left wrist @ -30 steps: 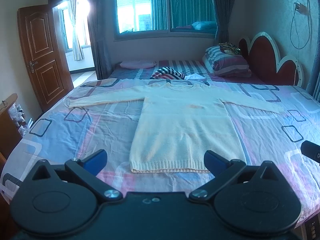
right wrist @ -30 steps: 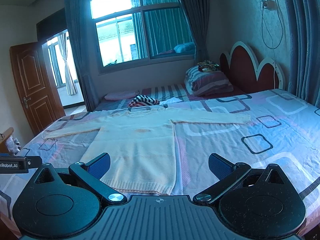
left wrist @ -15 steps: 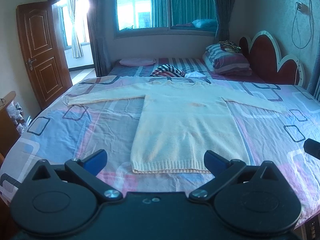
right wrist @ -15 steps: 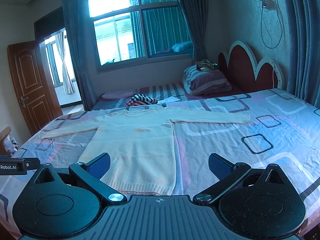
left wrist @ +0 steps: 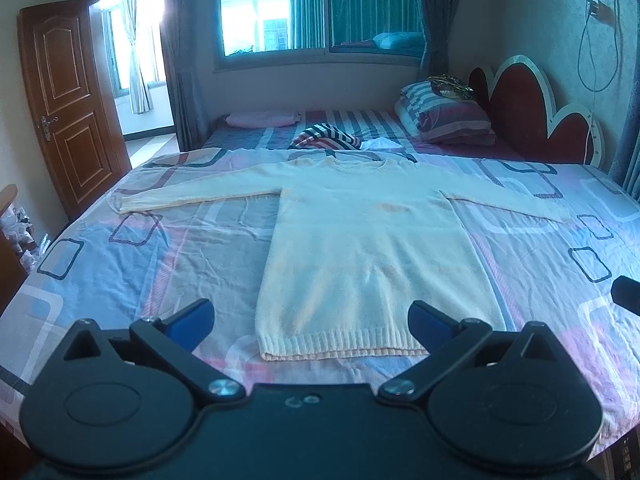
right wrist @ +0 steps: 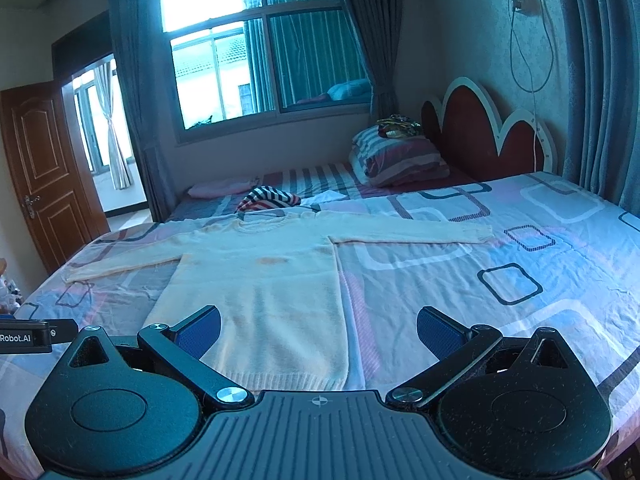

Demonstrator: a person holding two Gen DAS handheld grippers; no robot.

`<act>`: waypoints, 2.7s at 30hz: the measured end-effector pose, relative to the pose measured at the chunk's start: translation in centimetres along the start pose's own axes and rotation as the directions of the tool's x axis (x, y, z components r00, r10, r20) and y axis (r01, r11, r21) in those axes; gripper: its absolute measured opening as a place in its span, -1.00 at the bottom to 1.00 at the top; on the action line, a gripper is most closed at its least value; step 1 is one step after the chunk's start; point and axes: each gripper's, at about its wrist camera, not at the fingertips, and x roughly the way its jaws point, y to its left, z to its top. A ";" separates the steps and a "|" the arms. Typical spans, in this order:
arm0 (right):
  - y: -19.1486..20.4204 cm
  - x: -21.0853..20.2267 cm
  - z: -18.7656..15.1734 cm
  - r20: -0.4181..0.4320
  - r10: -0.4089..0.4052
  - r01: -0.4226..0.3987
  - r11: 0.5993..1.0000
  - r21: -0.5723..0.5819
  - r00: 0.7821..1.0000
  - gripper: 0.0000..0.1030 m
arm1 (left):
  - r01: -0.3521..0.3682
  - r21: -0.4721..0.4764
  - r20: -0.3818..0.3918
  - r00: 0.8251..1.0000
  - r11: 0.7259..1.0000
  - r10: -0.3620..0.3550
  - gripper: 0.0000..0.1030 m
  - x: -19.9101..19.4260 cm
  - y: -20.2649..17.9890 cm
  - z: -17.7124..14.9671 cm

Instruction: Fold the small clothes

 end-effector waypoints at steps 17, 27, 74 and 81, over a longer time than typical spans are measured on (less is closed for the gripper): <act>1.3 5.3 1.3 -0.010 -0.115 0.115 0.991 0.067 0.993 1.00 | 0.071 0.064 -0.015 0.997 0.995 -0.070 0.99 7.1 2.1 3.3; 0.5 9.4 2.4 -0.029 -0.188 0.190 0.976 0.108 0.982 1.00 | 0.106 0.061 -0.038 0.994 0.993 -0.103 0.99 12.5 3.4 5.3; -36.6 45.3 8.3 -0.247 -0.276 0.366 0.790 0.492 0.929 -0.95 | -0.061 0.016 -0.183 0.981 0.998 0.063 0.52 34.8 -6.6 11.7; -32.1 45.3 10.8 -0.149 -0.265 0.303 0.876 0.376 0.953 -0.95 | -0.060 -0.022 -0.180 0.982 0.998 0.055 0.46 34.8 -4.5 12.5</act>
